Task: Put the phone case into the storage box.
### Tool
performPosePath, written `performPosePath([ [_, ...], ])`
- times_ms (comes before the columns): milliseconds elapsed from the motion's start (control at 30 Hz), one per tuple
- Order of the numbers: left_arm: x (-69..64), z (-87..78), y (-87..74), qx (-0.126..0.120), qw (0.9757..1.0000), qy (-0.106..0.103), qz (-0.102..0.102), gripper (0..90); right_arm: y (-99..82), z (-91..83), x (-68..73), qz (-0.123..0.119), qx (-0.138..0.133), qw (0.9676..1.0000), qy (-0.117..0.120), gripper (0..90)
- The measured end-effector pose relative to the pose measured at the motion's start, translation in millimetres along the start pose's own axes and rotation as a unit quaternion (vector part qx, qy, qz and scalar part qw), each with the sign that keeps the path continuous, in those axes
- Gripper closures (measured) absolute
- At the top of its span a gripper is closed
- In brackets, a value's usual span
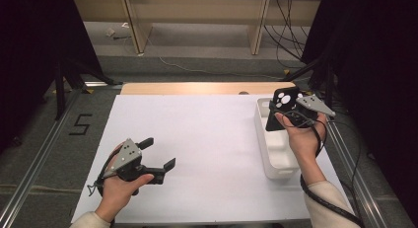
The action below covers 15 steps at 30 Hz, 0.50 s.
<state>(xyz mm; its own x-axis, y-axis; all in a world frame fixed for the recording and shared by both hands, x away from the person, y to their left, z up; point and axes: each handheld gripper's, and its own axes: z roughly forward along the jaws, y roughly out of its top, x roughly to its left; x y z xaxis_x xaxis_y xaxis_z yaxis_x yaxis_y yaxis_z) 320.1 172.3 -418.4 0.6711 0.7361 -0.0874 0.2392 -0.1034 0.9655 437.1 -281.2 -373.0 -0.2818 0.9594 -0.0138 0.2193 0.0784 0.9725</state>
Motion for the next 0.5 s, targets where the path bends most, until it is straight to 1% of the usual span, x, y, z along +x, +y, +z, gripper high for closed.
performPosePath([
  [333,0.3,0.4,-0.4,0.000,1.0000,0.000,-0.001,0.3,-3.2,7.0,-0.4,-0.015,0.008,0.9999,-0.003,15.6],
  [500,0.5,0.4,-0.5,0.001,1.0000,0.001,-0.001,0.3,-4.5,9.4,-1.7,-0.018,0.011,0.9998,-0.006,15.5],
])
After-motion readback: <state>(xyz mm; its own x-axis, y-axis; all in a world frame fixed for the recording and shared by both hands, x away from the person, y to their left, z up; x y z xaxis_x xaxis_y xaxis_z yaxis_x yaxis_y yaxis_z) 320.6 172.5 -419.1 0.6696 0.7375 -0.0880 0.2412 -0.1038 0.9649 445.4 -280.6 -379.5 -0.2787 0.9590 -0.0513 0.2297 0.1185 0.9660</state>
